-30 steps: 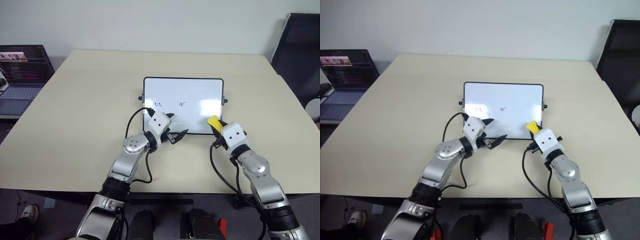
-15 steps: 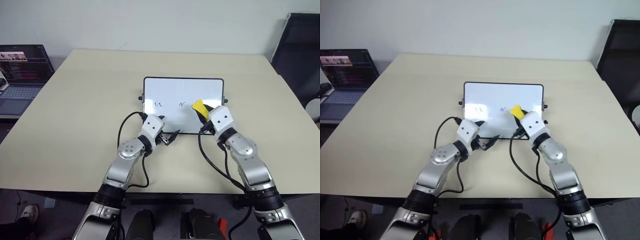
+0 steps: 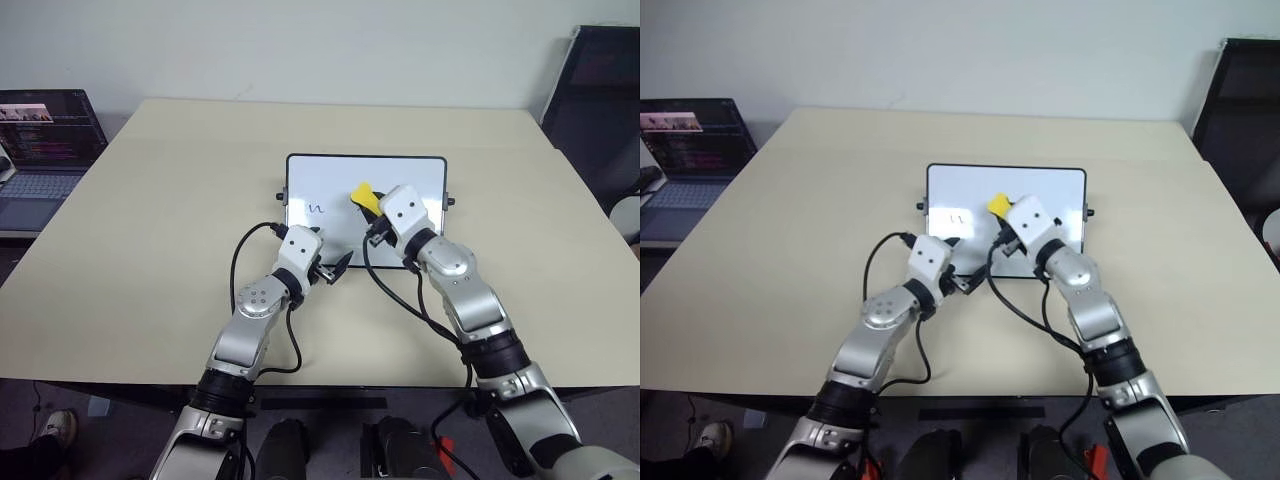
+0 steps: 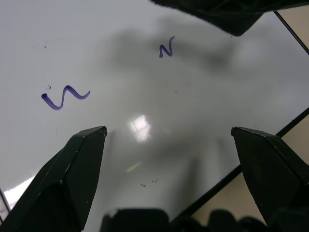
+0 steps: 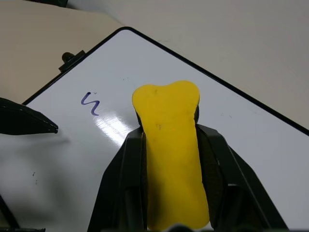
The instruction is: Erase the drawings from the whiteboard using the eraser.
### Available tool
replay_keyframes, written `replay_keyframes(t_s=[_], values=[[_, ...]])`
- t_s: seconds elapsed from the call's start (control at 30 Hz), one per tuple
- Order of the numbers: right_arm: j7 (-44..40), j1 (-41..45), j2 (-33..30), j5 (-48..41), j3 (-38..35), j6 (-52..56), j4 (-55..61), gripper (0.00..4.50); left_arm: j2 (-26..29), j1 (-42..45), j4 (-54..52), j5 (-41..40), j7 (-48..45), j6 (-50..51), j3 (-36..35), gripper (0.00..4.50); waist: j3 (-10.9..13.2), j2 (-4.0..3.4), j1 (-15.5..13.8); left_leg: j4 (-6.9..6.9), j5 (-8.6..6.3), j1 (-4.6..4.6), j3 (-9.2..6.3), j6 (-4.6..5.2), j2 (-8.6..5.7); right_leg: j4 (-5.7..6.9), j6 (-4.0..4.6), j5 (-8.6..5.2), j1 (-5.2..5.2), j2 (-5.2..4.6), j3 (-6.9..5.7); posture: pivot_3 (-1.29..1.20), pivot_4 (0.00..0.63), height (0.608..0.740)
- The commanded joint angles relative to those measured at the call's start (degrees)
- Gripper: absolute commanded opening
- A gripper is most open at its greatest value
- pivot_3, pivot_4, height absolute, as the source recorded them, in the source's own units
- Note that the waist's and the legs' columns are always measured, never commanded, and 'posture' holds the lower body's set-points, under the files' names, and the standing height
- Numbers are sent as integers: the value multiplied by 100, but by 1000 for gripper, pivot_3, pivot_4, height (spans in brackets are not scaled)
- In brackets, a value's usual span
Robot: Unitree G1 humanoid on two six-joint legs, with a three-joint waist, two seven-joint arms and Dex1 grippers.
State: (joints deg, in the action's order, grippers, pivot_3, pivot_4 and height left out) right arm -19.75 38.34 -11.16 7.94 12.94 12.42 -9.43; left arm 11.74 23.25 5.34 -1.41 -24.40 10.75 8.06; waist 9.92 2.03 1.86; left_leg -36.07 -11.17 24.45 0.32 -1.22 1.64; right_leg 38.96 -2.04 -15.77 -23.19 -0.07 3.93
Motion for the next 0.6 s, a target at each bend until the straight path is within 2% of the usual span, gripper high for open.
replay_keyframes(t_s=[0.03,0.33,0.6], values=[[10,372,25,198,121,-131,-423,1086,-5,208,2,-38,-8,-139,-77,4500,0,0,-1,1,0,0,0,0,0,0,0,0,0,0,-1,0,150,740],[-11,909,20,514,286,-84,-1323,1086,24,272,-44,-37,16,-117,-128,4500,0,0,2,2,0,1,-2,0,2,0,1,1,-2,-2,0,0,150,740],[-250,798,-229,696,313,320,-1245,1086,21,327,-45,-21,15,-111,-159,4500,0,-1,0,0,0,0,-3,0,2,3,1,1,0,-2,-2,0,150,740]])
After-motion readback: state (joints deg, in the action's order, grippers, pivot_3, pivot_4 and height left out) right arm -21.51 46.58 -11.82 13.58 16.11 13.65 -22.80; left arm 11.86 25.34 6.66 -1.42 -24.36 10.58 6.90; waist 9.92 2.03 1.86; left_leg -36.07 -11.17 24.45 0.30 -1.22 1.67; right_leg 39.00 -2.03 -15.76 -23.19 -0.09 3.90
